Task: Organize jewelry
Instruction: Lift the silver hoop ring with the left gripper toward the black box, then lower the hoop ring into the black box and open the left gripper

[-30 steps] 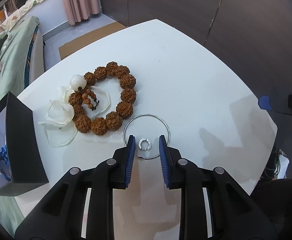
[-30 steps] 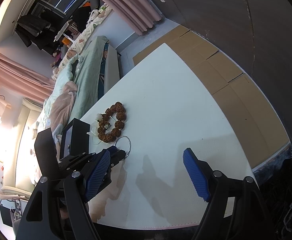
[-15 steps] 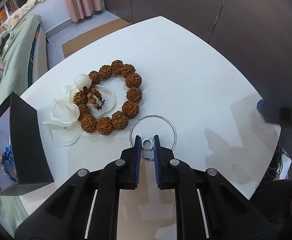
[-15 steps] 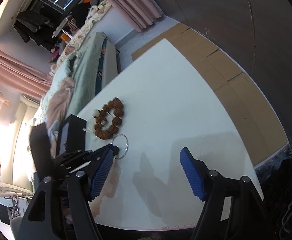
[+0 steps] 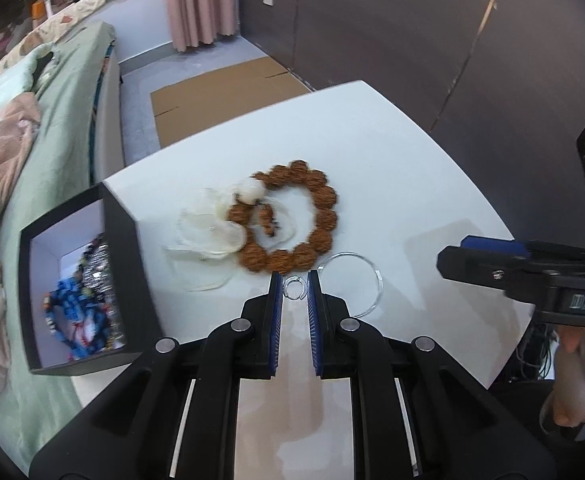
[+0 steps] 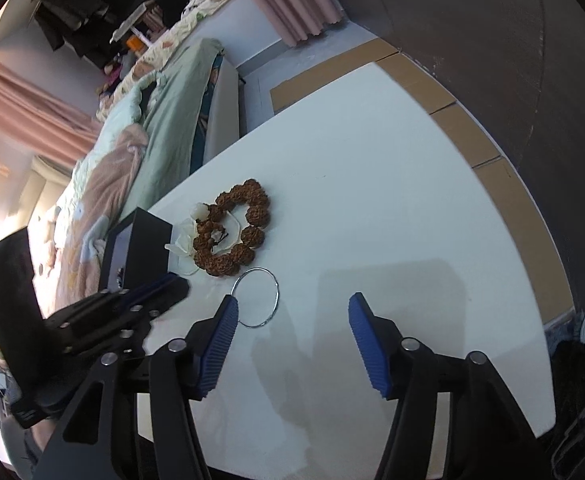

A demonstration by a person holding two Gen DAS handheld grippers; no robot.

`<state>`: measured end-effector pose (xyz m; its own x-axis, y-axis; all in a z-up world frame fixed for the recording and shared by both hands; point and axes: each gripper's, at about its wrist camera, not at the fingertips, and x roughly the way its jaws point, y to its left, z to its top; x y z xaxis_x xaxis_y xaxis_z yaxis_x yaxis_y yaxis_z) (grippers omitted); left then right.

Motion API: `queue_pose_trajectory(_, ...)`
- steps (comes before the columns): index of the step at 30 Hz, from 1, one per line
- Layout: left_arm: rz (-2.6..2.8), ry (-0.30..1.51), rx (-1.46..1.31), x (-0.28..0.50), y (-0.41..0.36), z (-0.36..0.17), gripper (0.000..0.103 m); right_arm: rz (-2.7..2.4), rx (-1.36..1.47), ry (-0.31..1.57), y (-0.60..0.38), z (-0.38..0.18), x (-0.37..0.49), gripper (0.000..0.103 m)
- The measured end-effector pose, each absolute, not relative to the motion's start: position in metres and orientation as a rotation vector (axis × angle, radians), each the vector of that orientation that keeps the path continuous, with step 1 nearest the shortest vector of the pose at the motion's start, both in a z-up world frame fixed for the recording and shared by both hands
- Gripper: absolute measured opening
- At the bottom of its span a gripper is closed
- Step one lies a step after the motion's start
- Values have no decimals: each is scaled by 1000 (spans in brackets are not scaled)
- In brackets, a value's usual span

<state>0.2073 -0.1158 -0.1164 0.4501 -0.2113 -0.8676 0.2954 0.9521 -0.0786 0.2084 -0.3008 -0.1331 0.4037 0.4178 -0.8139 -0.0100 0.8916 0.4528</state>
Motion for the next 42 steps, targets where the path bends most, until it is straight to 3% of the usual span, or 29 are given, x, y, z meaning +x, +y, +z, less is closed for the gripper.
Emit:
queue_pose_trajectory(11, -226, 1025, 5, 193, -58, -93, 13, 306, 321, 1210, -274, -146, 228, 42)
queue_pose_trajectory(18, -175, 998, -49, 182, -26, -81, 13, 326, 281, 1243, -254, -154, 244, 40)
queue_pose_trajectory(23, -149, 986, -73, 176, -8, -75, 13, 291, 176, 1251, -238, -157, 250, 29)
queue_pose_trajectory(38, -105, 976, -126, 169, 26, -72, 13, 421, 10, 1279, -192, -156, 231, 28)
queue_pose_trajectory(40, -105, 977, -132, 170, 27, -73, 13, 397, -30, 1273, -191, -156, 228, 12)
queue_pose_trajectory(42, -109, 978, -138, 173, 27, -73, 13, 380, -25, 1276, -194, -157, 229, 5)
